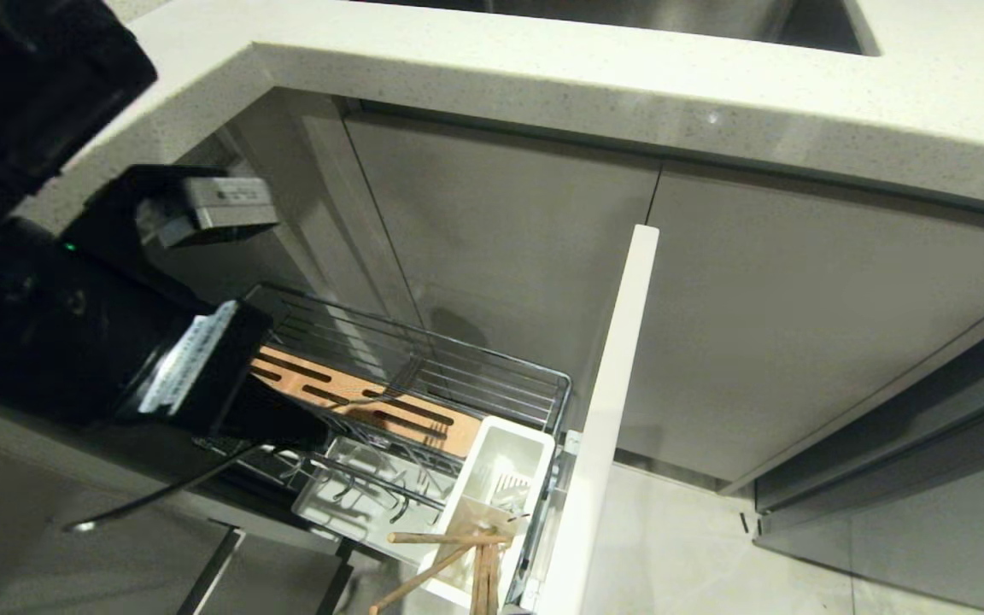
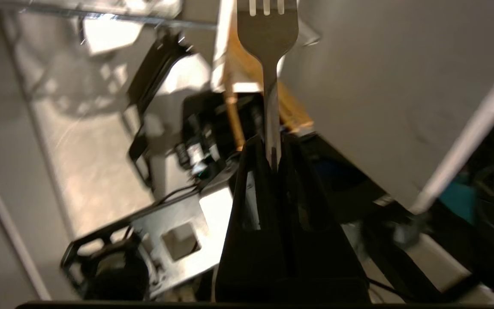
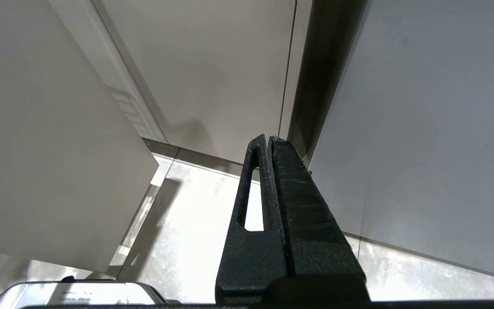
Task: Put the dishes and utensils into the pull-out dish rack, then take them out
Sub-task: Pick up the fork and place it in the cupboard
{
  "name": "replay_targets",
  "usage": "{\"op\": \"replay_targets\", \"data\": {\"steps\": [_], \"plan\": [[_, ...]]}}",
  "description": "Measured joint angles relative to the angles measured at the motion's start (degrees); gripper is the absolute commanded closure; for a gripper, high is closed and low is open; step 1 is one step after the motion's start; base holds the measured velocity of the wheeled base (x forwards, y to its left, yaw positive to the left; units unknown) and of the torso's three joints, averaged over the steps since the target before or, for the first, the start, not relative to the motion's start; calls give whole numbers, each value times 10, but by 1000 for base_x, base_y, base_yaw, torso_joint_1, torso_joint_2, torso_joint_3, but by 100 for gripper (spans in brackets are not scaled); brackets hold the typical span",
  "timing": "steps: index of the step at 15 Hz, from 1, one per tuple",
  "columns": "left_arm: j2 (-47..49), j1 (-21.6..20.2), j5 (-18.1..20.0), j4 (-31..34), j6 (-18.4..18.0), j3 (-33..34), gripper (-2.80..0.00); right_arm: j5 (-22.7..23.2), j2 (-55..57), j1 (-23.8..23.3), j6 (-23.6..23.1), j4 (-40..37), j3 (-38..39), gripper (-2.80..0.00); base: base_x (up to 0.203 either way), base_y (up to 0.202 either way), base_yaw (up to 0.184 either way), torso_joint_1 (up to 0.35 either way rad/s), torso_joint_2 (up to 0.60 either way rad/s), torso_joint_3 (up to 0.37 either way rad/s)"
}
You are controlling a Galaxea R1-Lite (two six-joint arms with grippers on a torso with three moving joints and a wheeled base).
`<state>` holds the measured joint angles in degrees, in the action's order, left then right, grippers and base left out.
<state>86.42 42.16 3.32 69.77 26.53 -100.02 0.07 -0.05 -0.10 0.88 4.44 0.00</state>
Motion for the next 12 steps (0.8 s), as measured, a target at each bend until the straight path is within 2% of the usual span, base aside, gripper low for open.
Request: {"op": "replay_targets", "data": {"steps": [4, 12], "plan": [[55, 17, -6, 29, 8, -5, 0, 0, 0, 0, 0, 0, 0, 0, 0, 0, 0, 0, 0, 0], [150, 20, 69, 28, 8, -9, 0, 0, 0, 0, 0, 0, 0, 0, 0, 0, 0, 0, 0, 0]]}}
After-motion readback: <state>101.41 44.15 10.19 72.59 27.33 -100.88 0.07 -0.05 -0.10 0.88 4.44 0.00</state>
